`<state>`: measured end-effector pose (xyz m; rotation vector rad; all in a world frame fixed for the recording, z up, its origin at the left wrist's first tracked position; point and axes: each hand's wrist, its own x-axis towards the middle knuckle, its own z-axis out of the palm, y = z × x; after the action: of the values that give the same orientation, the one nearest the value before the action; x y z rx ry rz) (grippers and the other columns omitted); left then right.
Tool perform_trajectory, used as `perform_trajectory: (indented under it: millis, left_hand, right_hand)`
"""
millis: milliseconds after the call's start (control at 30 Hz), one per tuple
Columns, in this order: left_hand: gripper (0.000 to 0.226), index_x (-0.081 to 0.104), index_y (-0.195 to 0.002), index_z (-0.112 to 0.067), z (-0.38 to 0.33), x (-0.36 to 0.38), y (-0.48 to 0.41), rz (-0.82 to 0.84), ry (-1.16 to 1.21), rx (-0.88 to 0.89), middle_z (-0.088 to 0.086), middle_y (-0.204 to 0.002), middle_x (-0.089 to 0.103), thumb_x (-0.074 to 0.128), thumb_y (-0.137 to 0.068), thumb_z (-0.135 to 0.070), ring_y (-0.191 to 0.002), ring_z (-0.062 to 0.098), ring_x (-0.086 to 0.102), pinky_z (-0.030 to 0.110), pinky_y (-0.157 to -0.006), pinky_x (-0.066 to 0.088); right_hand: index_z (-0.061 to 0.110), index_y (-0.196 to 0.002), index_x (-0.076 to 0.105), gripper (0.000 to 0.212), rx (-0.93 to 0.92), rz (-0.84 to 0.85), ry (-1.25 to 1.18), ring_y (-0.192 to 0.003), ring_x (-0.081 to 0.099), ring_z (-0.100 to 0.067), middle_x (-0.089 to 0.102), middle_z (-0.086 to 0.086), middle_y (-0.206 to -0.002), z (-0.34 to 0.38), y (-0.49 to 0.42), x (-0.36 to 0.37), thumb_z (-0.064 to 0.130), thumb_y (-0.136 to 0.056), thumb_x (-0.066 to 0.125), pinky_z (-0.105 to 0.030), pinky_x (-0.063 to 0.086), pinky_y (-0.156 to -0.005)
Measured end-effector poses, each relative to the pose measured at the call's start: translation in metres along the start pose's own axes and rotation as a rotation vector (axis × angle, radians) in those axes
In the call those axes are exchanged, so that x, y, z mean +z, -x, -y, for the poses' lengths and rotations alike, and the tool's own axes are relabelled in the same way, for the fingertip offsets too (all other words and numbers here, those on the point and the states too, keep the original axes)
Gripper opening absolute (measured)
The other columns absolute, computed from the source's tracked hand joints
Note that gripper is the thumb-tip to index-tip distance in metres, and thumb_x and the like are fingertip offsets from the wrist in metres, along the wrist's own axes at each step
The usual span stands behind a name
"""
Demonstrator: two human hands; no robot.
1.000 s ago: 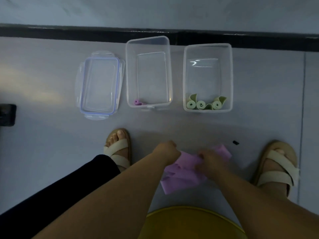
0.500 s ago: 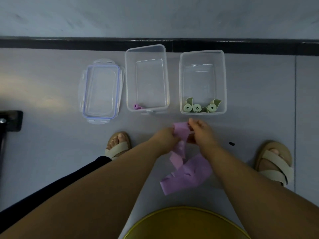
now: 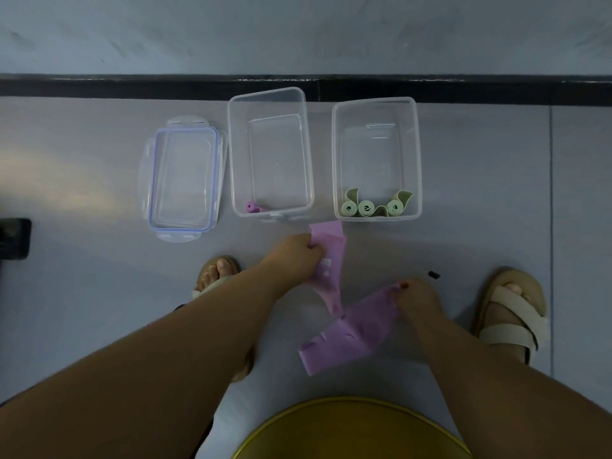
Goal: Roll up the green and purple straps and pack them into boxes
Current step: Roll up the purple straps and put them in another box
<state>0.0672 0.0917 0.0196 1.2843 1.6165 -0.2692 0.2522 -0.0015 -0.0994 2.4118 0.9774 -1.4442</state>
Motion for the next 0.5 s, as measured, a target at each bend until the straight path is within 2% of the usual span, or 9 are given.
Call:
perform_trajectory:
  millis: [67,133,200,233,333,400,500]
  left_hand:
    - [0.033,0.059,-0.121,-0.004,-0.004,-0.011,0.003,-0.023,-0.003,0.006,0.017,-0.121,0.059,0.042,-0.098,-0.021,-0.11,0.03,0.054,0.026,-0.088,0.038]
    - [0.031,0.059,-0.119,-0.004,-0.006,-0.024,0.005,-0.045,0.008,0.032,0.016,-0.117,0.061,0.042,-0.098,-0.019,-0.111,0.03,0.056,0.023,-0.089,0.043]
    - [0.029,0.058,-0.117,-0.002,-0.012,-0.038,0.011,-0.056,0.052,0.028,0.01,-0.11,0.061,0.044,-0.098,-0.019,-0.109,0.029,0.058,0.013,-0.073,0.05]
    - [0.03,0.058,-0.117,-0.001,-0.014,-0.044,0.016,-0.067,0.058,0.028,0.01,-0.111,0.061,0.045,-0.097,-0.02,-0.108,0.03,0.058,0.013,-0.07,0.051]
    - [0.033,0.058,-0.121,-0.001,-0.019,-0.057,0.027,-0.129,-0.017,0.052,0.02,-0.121,0.059,0.044,-0.097,-0.02,-0.111,0.032,0.055,0.029,-0.09,0.042]
    - [0.034,0.057,-0.123,-0.002,-0.021,-0.062,0.038,-0.138,-0.04,0.06,0.019,-0.123,0.058,0.044,-0.098,-0.021,-0.111,0.032,0.055,0.029,-0.092,0.04]
    - [0.035,0.056,-0.125,-0.004,-0.023,-0.068,0.054,-0.132,-0.042,0.079,0.018,-0.124,0.059,0.045,-0.098,-0.022,-0.111,0.032,0.055,0.029,-0.091,0.04]
  right_hand:
    - [-0.001,-0.099,0.065,0.02,-0.063,-0.016,-0.2,-0.091,0.058,-0.026,0.061,-0.021,-0.091,0.017,0.001,-0.008,0.014,-0.09,0.053,-0.03,0.04,-0.073]
    - [0.004,-0.092,0.064,0.014,-0.111,-0.098,-0.432,-0.084,0.057,-0.024,0.061,-0.014,-0.086,0.037,0.006,-0.02,0.015,-0.087,0.058,-0.029,0.041,-0.072]
    - [0.008,-0.088,0.064,0.01,-0.149,-0.149,-0.561,-0.079,0.057,-0.024,0.062,-0.01,-0.082,0.054,0.011,-0.037,0.015,-0.086,0.058,-0.034,0.046,-0.075]
    - [0.009,-0.085,0.064,0.008,-0.166,-0.167,-0.583,-0.076,0.056,-0.023,0.062,-0.01,-0.079,0.061,0.015,-0.044,0.014,-0.085,0.058,-0.036,0.048,-0.075]
    - [0.004,-0.096,0.065,0.016,-0.182,-0.157,-0.518,-0.074,0.053,-0.024,0.059,-0.012,-0.081,0.067,0.018,-0.058,0.009,-0.084,0.056,-0.032,0.046,-0.066]
    - [-0.001,-0.1,0.064,0.021,-0.175,-0.153,-0.415,-0.075,0.053,-0.024,0.059,-0.016,-0.083,0.063,0.022,-0.06,0.009,-0.083,0.056,-0.029,0.041,-0.06]
    - [0.003,-0.085,0.066,0.014,-0.19,-0.039,-0.167,-0.074,0.053,-0.024,0.062,-0.019,-0.083,0.056,0.035,-0.063,0.012,-0.084,0.056,-0.03,0.042,-0.061]
